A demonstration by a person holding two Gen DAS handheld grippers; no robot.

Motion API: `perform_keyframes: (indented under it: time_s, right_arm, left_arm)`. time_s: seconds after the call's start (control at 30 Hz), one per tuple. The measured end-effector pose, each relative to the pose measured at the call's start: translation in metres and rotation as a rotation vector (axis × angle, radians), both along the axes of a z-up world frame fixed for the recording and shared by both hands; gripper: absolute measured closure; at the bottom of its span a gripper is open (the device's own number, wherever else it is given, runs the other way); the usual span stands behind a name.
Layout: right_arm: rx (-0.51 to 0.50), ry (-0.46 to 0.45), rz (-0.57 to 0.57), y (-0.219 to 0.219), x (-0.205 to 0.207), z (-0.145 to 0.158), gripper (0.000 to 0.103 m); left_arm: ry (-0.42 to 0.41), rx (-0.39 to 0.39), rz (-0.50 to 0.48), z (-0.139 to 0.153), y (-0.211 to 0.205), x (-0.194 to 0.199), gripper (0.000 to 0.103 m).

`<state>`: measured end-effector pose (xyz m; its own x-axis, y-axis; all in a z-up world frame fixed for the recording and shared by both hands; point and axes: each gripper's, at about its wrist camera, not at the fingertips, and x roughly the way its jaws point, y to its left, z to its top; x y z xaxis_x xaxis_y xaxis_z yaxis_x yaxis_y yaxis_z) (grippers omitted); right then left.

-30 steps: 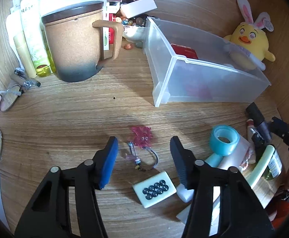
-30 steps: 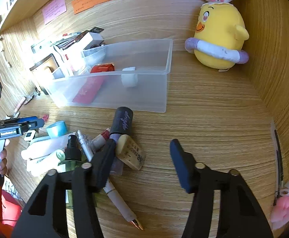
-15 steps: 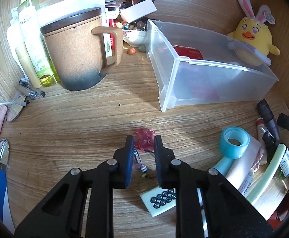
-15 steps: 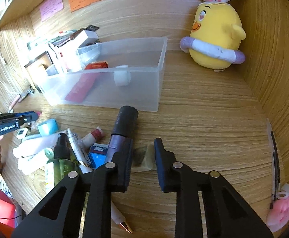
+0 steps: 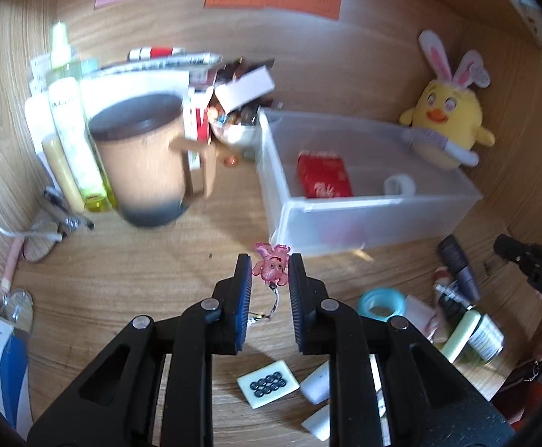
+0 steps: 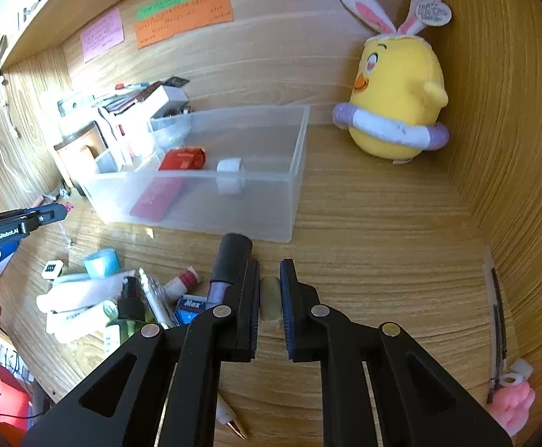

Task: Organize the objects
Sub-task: 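Lift the pink keychain with the left gripper and drop it into the box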

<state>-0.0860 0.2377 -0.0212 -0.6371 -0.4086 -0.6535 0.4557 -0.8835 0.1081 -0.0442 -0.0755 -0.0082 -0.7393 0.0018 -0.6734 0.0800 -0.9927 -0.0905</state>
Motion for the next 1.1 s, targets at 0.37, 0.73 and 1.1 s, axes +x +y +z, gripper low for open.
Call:
perform_keyframes:
  time_s: [0.37,0.73,1.1]
  right_arm:
    - [-0.106,0.108,0.020,-0.008,-0.004,0.048,0.093]
    - [-0.132,0.197,0.063,-0.026,-0.024,0.084,0.093]
    - [-0.106,0.159,0.100,-0.052,-0.058,0.076,0.093]
  left_arm:
    - [0.112,0.012,-0.042,0.045,0.018,-0.007,0.084]
    - [0.163,0.004,-0.079,0.087,0.031,-0.032,0.084]
    - [0.143,0.049,-0.078,0.083,0.033,-0.067,0.084]
